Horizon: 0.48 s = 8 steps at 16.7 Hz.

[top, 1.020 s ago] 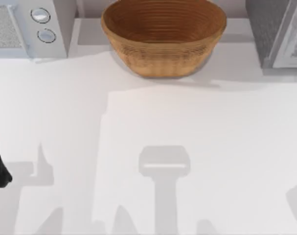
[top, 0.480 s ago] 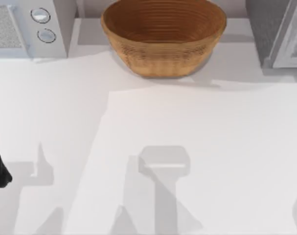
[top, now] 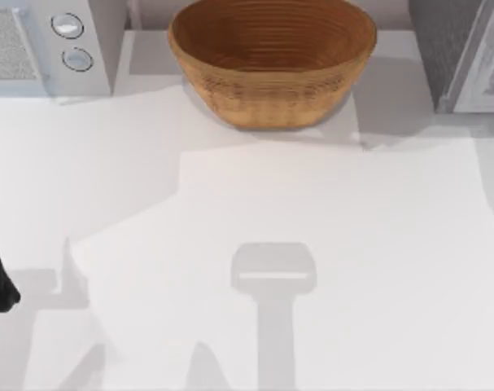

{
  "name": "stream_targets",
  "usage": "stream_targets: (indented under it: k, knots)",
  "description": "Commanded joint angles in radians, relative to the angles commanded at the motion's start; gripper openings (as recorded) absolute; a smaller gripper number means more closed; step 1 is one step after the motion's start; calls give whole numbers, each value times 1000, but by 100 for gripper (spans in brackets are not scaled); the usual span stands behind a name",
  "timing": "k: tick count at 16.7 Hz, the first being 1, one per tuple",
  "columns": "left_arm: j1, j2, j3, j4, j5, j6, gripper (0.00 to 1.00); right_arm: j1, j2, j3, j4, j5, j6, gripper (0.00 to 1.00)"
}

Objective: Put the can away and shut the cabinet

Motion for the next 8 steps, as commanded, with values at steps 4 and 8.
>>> stream_targets:
  k: [4,8]
  knots:
    - [0,0,0,0,0,0,100,264,-8,-1,-10,268,-21,100]
    - [0,0,0,0,0,0,100,398,-18,-12,-15,416,-36,100]
